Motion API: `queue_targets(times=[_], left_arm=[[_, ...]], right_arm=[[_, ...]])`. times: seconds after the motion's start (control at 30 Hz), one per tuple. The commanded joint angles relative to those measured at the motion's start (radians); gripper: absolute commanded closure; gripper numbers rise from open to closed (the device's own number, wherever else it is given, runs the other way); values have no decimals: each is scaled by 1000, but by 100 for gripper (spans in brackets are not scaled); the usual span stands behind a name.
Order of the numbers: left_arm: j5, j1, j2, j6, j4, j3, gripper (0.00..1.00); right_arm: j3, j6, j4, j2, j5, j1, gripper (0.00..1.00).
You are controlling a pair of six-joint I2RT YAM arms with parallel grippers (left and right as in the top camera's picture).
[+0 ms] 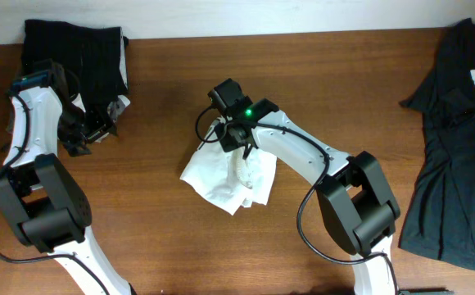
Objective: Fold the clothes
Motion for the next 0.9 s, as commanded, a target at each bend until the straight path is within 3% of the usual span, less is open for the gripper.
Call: queue_targets(times=[0.0,0.07,0.27,0.57,0.6,0.63,0.67,0.7,0.8,0.87], left_arm=[[-7,-2,-29,-6,3,-6,23],[-7,-2,-29,-6,2,-6,23],[-7,-2,-29,-6,2,-6,23],[-7,-2,-29,-6,2,-6,19],[-7,-2,-29,-6,2,-6,19],[-7,-2,-29,-6,2,-6,19],[-7,-2,-29,-6,2,-6,19],[-7,-2,-29,-6,2,-6,19],[-6,-2,-29,-6,2,-6,19],[-6,-2,-29,-6,2,-6,19]], right_arm=[[19,2,-18,-6,47,3,78],[47,5,-54,-8,80,3,87],[195,6,-238,-17,196,1,96],[182,229,-515,-14,201,-92,96],[173,251,-542,-14,195,-103,92],[160,265,-550,-14,194,-108,67],[148,269,-552,-14,194,-108,53],[141,275,-554,-14,194,-108,49],[146,295,-564,-20,194,-108,22],[177,332,-600,-40,193,-111,21]])
